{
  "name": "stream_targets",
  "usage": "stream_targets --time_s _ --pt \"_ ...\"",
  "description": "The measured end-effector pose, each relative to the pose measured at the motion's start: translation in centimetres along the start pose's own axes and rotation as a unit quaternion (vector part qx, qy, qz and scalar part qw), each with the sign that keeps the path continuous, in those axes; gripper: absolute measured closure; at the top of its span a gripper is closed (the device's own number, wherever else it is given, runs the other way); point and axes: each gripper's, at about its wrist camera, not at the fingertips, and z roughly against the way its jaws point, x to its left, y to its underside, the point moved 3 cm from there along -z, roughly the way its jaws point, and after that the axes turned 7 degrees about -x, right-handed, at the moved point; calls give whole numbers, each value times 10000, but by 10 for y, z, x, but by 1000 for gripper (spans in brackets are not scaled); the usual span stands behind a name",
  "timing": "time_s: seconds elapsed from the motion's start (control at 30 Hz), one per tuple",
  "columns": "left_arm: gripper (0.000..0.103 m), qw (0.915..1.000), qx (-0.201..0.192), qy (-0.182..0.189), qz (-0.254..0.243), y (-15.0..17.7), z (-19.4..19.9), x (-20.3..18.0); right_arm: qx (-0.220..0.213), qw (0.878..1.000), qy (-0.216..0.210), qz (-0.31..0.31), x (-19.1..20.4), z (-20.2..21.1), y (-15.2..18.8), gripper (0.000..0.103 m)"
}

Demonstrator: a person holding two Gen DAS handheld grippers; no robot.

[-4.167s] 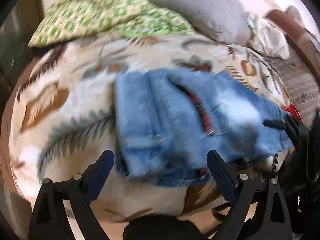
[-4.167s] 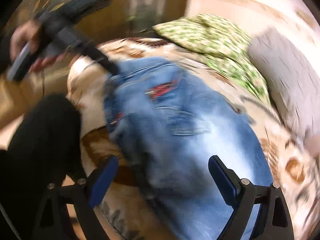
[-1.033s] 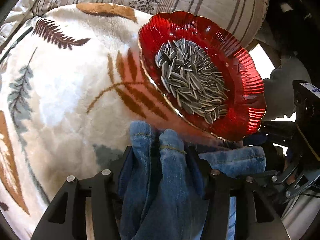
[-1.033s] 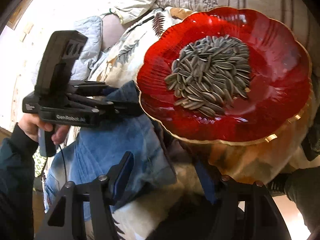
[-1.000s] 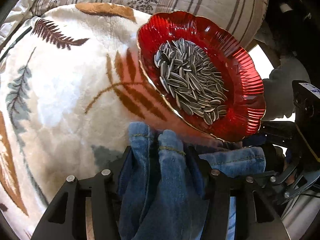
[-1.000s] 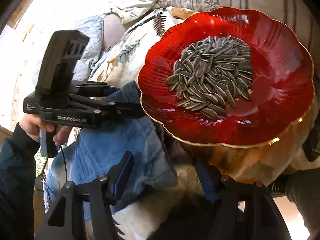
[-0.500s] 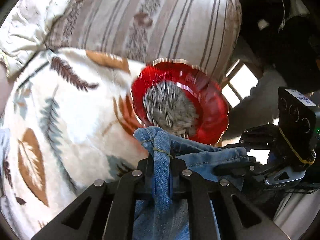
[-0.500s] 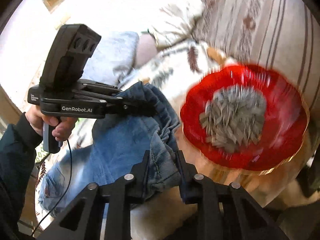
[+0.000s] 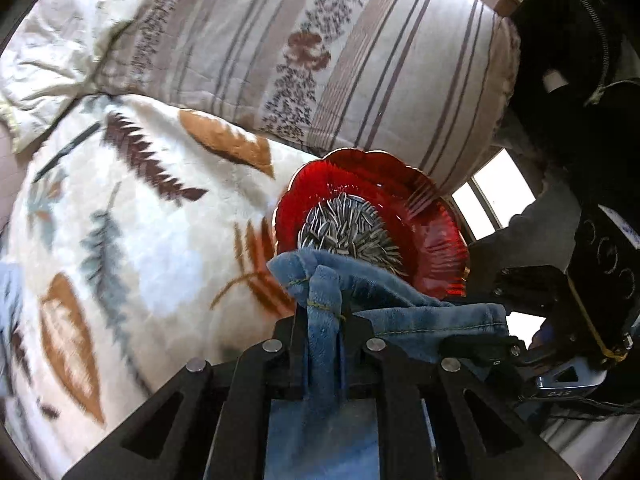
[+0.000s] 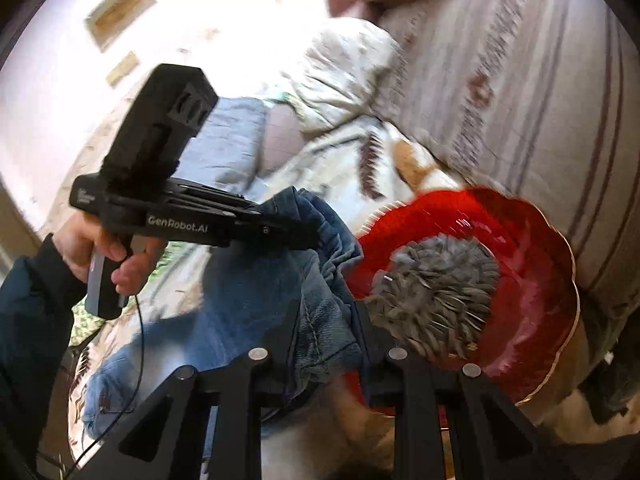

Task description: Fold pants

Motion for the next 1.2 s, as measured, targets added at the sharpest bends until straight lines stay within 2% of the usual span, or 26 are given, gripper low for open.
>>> stream_targets --time_s 0.13,0.2,0.33,0.43,0.47,0.5,0.53,0.57,0.6,0.67,0.73,0.8,0.9,1.03,1.07,1.17,1.2 --pt "87 9993 -81 -304 -210 27 54 -5 -408 9967 -576 413 48 24 -1 78" --pt "86 9983 -55 -506 -271 50 74 -7 -467 9930 -904 594 75 29 7 78" --pt "86 9937 344 -1050 -204 109 81 9 -153 9874 -1354 810 121 13 34 78" --pt "86 9900 631 -1253 122 152 70 34 246 9849 -1510 812 142 -16 59 73" --pt "86 9876 743 -1348 311 169 62 48 388 9847 -1498 798 145 -27 66 66" --pt "86 9847 860 -1446 456 181 56 58 626 9832 -1501 826 150 -40 75 37" --pt "83 9783 1112 -1616 665 197 48 70 985 9796 -1496 909 156 -57 87 19" --pt "83 9719 1322 -1772 812 208 47 76 1182 9771 -1481 969 160 -65 96 20" --pt "82 9692 1378 -1831 899 216 50 78 1329 9744 -1501 1022 164 -69 103 20" --pt "69 9689 1183 -1878 1094 227 75 74 1365 9688 -1719 1149 170 -59 108 20" --pt "35 9686 828 -1996 1227 230 107 61 1134 9651 -1976 1288 173 -37 104 19" --pt "27 9680 489 -2027 1399 229 136 43 982 9604 -2226 1358 171 -17 98 18" --pt "25 9633 142 -2066 1708 227 164 15 682 9624 -2203 1435 149 7 87 16" --pt "25 9436 -154 -2225 2448 231 171 -3 675 9729 -1638 1485 118 -1 63 16" --pt "25 9391 -272 -2231 2600 230 168 -3 698 9736 -1621 1451 114 -3 56 16" --pt "25 9204 -562 -2337 3085 228 142 7 690 9744 -1549 1478 106 -18 31 16" --pt "25 9166 -591 -2322 3201 227 132 13 741 9754 -1421 1511 106 -31 25 17"
